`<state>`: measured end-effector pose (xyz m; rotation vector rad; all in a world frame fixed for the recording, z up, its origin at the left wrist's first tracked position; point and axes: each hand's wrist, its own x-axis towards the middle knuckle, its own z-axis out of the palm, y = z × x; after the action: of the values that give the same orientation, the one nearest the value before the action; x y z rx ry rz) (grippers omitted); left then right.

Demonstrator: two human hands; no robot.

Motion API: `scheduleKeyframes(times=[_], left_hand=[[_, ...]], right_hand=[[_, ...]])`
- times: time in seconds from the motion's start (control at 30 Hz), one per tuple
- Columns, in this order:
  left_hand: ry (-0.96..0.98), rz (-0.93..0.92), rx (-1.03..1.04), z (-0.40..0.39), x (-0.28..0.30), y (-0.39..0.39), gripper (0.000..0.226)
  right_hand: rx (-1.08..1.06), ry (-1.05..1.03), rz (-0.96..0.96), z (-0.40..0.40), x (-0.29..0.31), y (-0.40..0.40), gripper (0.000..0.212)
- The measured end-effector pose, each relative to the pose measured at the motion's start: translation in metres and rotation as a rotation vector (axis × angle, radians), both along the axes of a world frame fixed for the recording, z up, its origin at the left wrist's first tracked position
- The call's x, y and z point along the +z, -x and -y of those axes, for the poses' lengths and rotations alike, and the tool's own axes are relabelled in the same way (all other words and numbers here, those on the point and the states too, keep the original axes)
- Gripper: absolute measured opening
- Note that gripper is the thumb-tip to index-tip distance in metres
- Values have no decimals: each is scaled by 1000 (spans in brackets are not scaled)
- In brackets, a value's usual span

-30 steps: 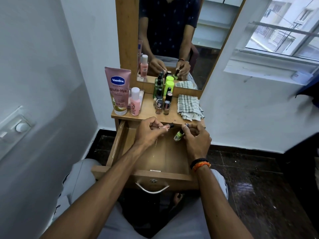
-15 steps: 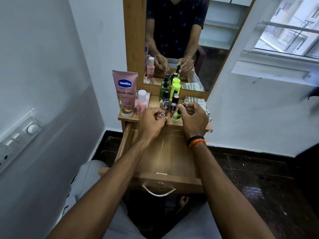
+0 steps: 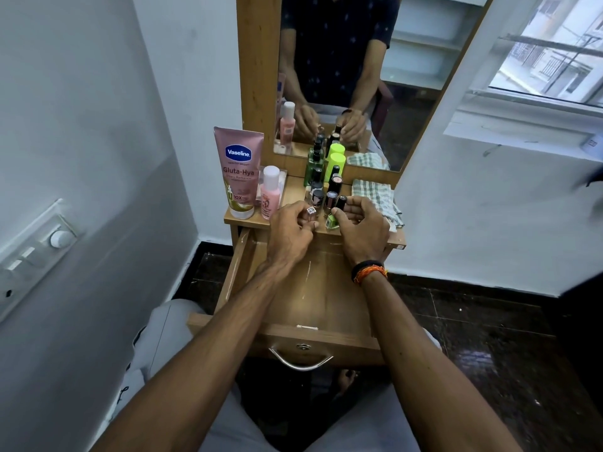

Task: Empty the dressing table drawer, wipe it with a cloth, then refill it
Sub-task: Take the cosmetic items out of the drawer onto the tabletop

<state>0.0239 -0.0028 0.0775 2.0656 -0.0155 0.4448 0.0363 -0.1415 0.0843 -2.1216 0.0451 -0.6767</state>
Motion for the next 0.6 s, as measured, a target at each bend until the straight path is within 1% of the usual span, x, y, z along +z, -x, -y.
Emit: scheduleKeyframes(times=[0.13,0.33,0.53,0.6], left_hand=[[23,0,-14,0,-1,-1,17],[116,-13,-4,1,-3,-1,30],[99,-3,-12,2,-4,-2,23],[132,-3,-5,2,-3,-2,22]], right_hand=[[-6,10,-24,0,-3,-1,27],[-10,27,-64,2,-6,0,28],[1,0,-96,4,-8,2,27],[7,-21,-101,5,-9,3,28]])
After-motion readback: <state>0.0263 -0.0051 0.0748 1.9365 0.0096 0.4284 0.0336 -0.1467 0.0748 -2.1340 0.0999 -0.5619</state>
